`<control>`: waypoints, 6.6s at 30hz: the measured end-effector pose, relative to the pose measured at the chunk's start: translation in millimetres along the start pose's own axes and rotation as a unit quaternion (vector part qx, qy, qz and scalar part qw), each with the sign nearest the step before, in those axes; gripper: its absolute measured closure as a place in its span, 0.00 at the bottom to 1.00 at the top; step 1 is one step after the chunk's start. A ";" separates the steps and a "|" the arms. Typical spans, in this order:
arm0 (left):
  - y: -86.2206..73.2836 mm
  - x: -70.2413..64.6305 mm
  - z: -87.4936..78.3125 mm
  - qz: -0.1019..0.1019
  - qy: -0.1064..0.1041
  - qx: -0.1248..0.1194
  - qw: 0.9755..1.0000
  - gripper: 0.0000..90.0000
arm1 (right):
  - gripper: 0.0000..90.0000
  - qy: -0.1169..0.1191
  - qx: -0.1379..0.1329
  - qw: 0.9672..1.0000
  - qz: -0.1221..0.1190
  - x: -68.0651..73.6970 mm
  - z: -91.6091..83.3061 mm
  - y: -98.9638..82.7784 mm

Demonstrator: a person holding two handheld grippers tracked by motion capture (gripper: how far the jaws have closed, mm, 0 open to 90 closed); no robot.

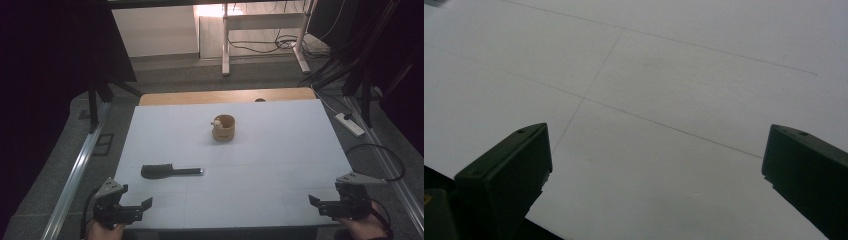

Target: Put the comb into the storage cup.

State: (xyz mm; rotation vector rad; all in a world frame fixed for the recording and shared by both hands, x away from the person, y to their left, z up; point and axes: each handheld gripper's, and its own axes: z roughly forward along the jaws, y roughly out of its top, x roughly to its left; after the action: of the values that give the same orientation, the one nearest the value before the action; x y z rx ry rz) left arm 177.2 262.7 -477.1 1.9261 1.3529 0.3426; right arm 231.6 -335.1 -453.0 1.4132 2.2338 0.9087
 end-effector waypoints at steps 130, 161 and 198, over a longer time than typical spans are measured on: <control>125.0 -34.4 136.6 0.093 -0.089 0.090 0.988 0.00 | 0.01 0.002 0.007 1.000 -0.015 2.3 1.3 -0.6; 132.6 -42.9 154.4 0.110 -0.080 0.113 0.984 0.83 | 0.01 0.007 0.011 1.000 -0.020 3.1 1.8 -0.5; 116.6 -40.9 183.9 0.105 -0.075 0.157 0.979 0.98 | 0.02 0.008 0.018 1.000 -0.020 2.9 3.2 0.0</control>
State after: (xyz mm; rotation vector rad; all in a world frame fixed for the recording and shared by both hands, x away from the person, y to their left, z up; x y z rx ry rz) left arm 350.7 129.9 -513.9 2.3152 1.1592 0.0827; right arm 232.1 -331.4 -455.2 1.3771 2.2924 0.8744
